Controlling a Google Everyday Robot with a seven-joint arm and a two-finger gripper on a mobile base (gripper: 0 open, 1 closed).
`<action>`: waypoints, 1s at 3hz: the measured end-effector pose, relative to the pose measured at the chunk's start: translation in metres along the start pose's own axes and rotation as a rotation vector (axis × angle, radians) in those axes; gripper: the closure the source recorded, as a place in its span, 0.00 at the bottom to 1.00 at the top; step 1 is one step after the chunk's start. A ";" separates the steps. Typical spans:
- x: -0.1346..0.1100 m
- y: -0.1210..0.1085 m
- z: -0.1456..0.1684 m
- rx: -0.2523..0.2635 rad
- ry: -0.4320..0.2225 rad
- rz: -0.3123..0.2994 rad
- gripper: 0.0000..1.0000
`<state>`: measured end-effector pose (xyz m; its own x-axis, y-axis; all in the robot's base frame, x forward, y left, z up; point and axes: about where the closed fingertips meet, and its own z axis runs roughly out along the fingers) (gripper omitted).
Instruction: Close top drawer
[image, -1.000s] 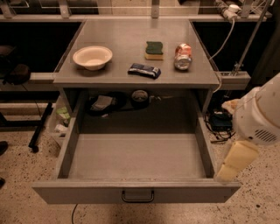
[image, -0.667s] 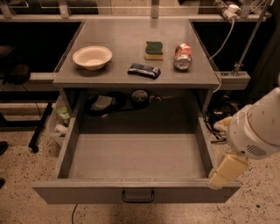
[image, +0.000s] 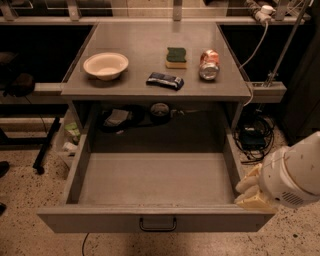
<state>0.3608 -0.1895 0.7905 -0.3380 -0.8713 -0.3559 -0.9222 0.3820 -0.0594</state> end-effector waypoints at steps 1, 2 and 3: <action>0.007 0.014 0.017 -0.030 -0.008 0.010 0.87; 0.008 0.014 0.018 -0.031 -0.007 0.011 1.00; 0.008 0.014 0.018 -0.032 -0.007 0.011 1.00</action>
Offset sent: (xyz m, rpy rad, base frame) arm -0.0109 0.0039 -0.0175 0.0177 0.0239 0.0016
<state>0.3481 -0.1853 0.7703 -0.3468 -0.8649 -0.3629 -0.9241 0.3813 -0.0257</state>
